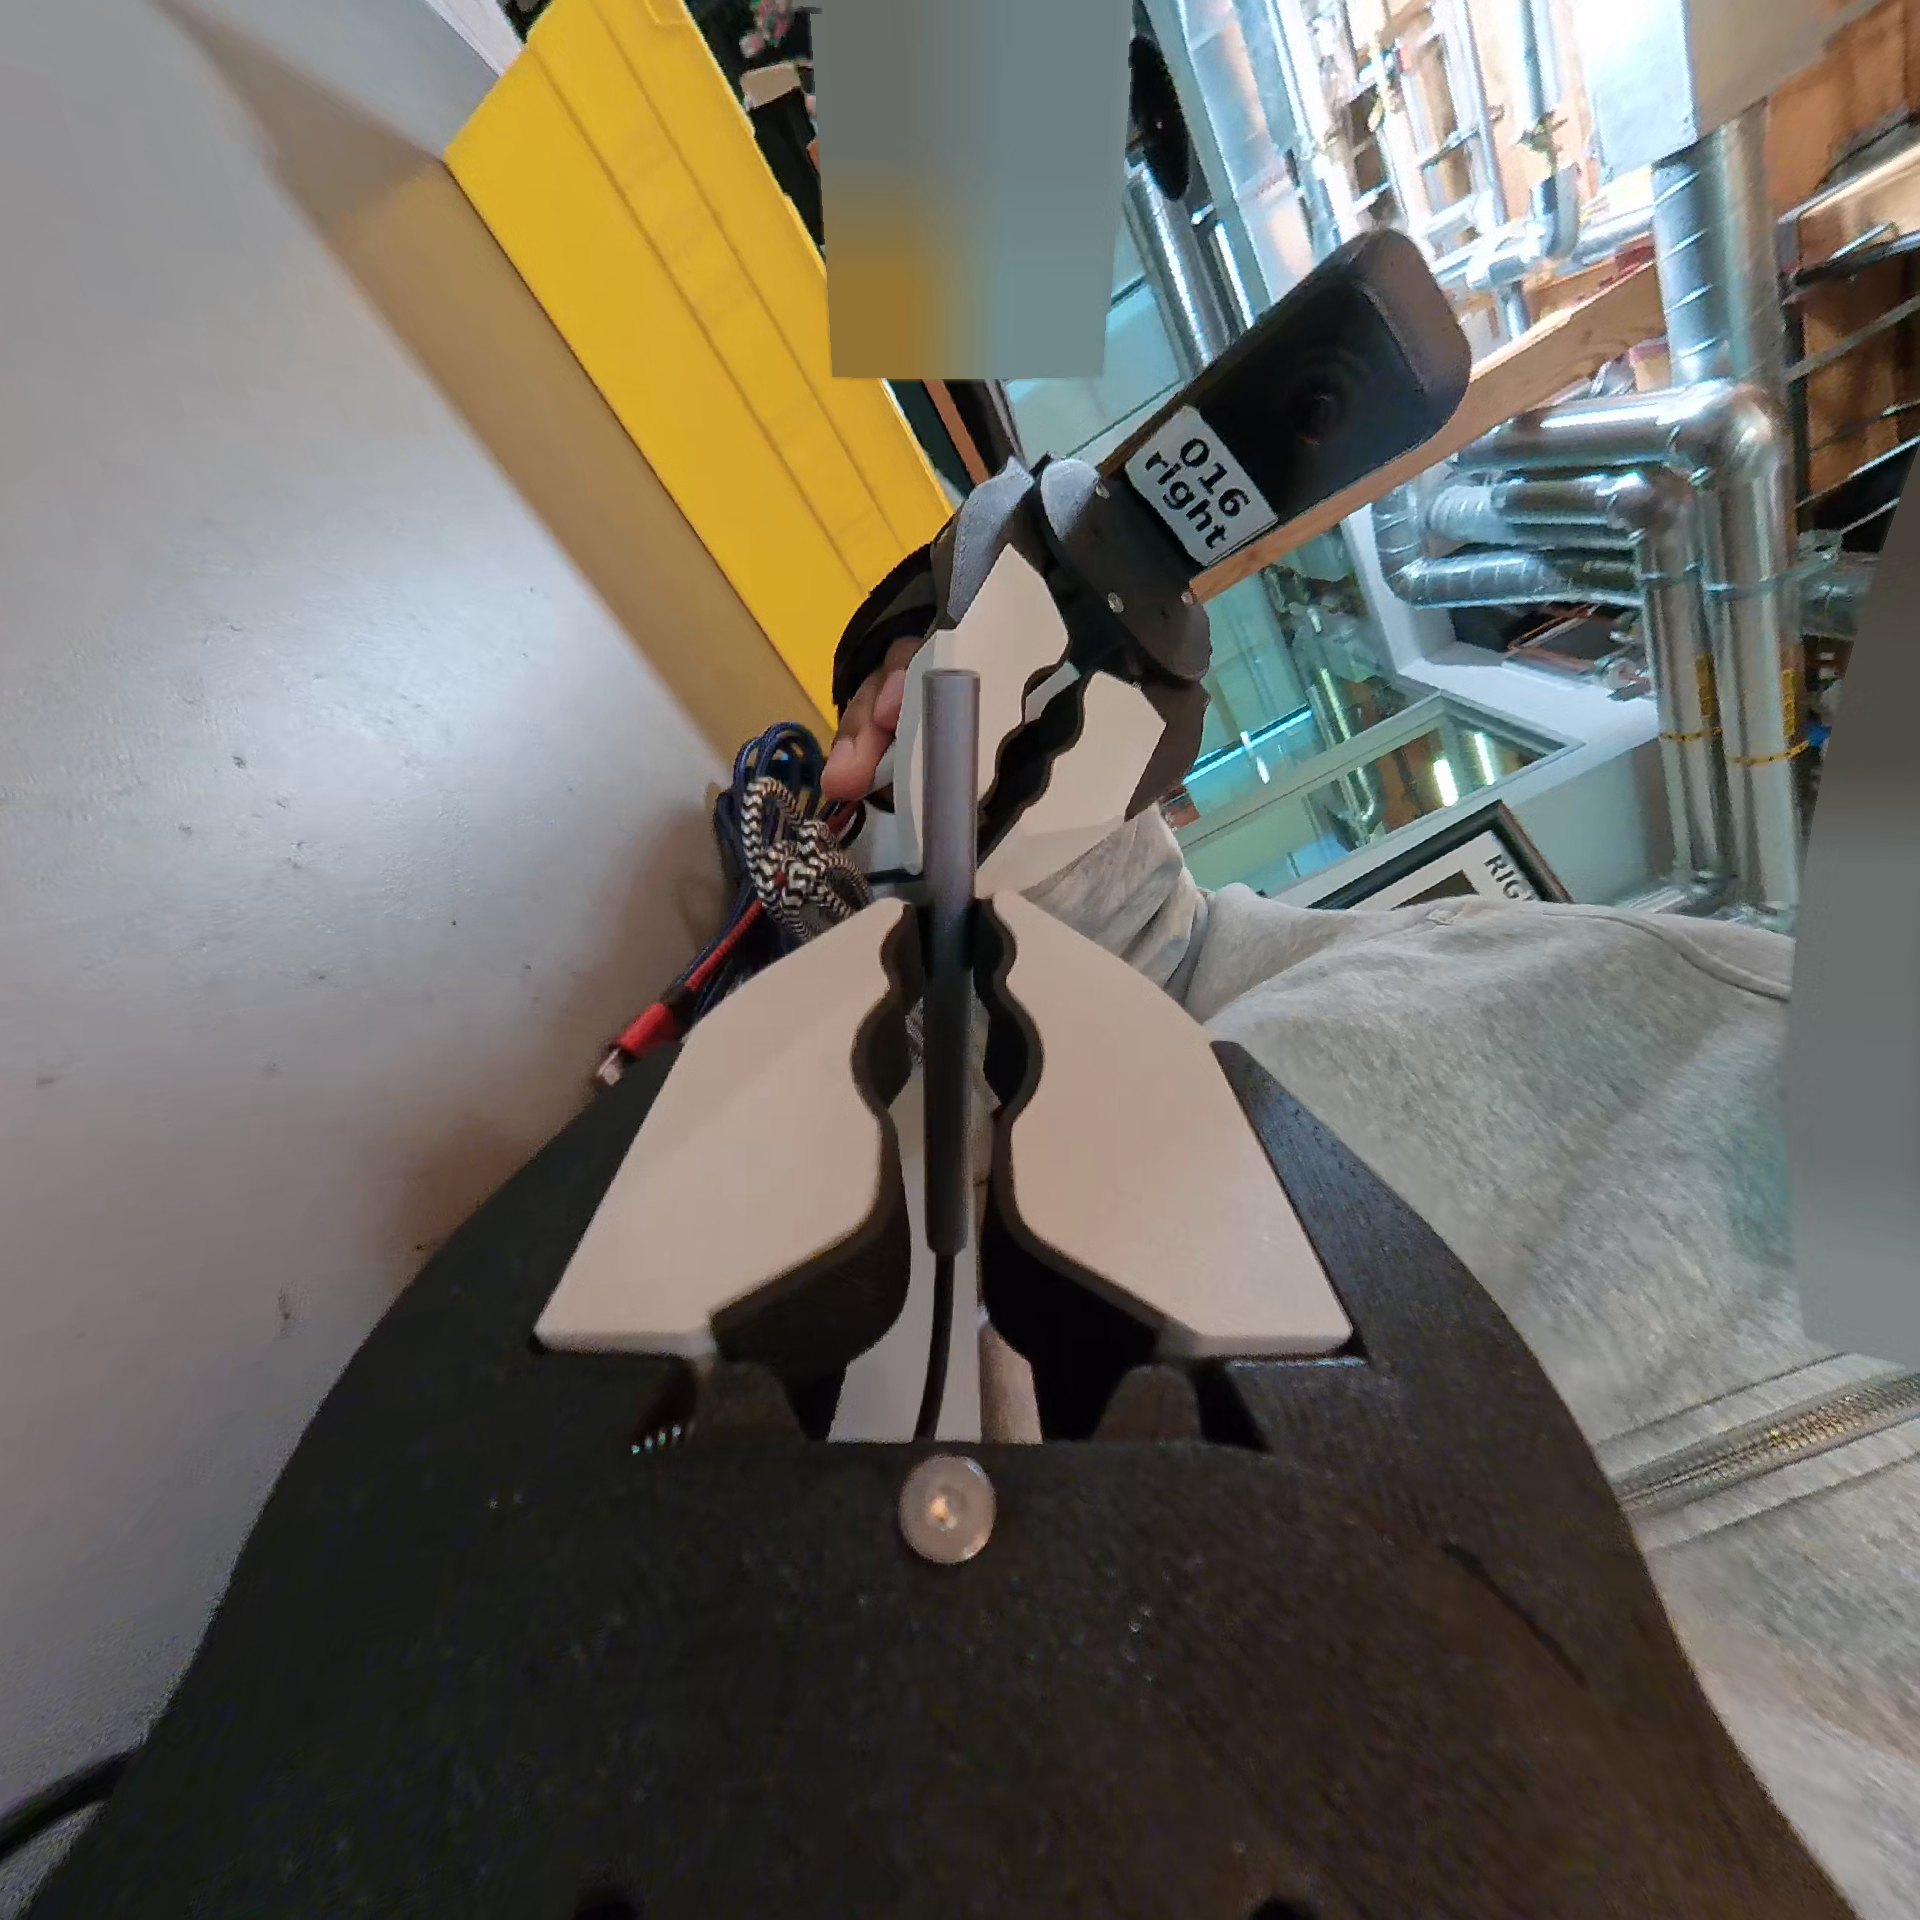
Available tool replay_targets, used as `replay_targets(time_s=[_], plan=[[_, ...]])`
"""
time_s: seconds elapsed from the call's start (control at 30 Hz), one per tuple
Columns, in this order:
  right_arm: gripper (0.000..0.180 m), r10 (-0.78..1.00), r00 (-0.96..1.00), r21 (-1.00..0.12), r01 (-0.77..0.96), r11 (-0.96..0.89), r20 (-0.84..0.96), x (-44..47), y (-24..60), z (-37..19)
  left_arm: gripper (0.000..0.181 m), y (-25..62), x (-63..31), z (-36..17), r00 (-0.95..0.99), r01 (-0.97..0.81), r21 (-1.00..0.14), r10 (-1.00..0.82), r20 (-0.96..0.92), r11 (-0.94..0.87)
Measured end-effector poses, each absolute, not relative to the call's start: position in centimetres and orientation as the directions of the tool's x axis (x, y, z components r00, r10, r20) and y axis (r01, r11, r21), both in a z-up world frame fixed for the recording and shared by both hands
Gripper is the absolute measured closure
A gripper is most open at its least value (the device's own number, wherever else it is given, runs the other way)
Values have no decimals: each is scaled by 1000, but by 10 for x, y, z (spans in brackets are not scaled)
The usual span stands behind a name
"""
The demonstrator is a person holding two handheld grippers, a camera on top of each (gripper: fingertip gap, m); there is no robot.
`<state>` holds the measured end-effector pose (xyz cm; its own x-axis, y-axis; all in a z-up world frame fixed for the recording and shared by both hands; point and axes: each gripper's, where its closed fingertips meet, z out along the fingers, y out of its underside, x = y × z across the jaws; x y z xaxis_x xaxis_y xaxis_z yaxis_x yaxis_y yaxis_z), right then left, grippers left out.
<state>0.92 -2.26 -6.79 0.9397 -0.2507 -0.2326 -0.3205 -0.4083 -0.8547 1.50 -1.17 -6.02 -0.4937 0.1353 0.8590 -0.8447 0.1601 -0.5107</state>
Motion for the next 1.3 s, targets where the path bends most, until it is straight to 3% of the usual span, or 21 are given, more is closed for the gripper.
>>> replay_targets(time_s=[0.2, 0.4, 0.57, 0.63, 0.7, 0.73, 0.83, 0.93, 1.0, 1.2, 1.3], plan=[[173, -274, 936, -860, -319, -399, -220, 14, -26, -67, 171, -19, 0, -73, -587, -765, -585, 84, 805, 268], [173, -326, 927, -866, -312, -392, -186, 22, -27, -66, 170, -19, 13, -69, -549, -813, -552, 69, 833, 188], [174, -393, 904, -879, -319, -356, -169, 33, -31, -64, 148, -17, 23, -70, -522, -843, -522, 39, 852, 134], [174, -414, 893, -883, -329, -335, -176, 37, -32, -63, 150, -19, 21, -71, -517, -844, -517, 36, 855, 143], [174, -417, 893, -887, -321, -331, -167, 37, -31, -64, 172, -19, 20, -73, -531, -836, -528, 19, 847, 148], [174, -417, 896, -890, -310, -334, -155, 37, -31, -64, 172, -19, 20, -73, -531, -836, -528, 18, 847, 148], [168, -426, 900, -917, -241, -317, -89, 40, -33, -54, 172, -18, 24, -73, -492, -862, -490, 21, 871, 131], [176, -407, 908, -957, -27, -290, 97, 35, -36, -32, 173, -14, 30, -71, -454, -886, -454, 30, 891, 94], [178, -384, 898, -928, 67, -366, 216, 31, -36, -37, 173, -13, 32, -70, -443, -892, -444, 33, 896, 85], [170, -327, 888, -826, 96, -556, 323, 29, -25, -77, 172, -13, 28, -69, -457, -882, -459, 45, 888, 104], [174, -330, 869, -801, 117, -588, 369, 31, -25, -79, 172, -14, 26, -69, -468, -875, -470, 46, 882, 116]])
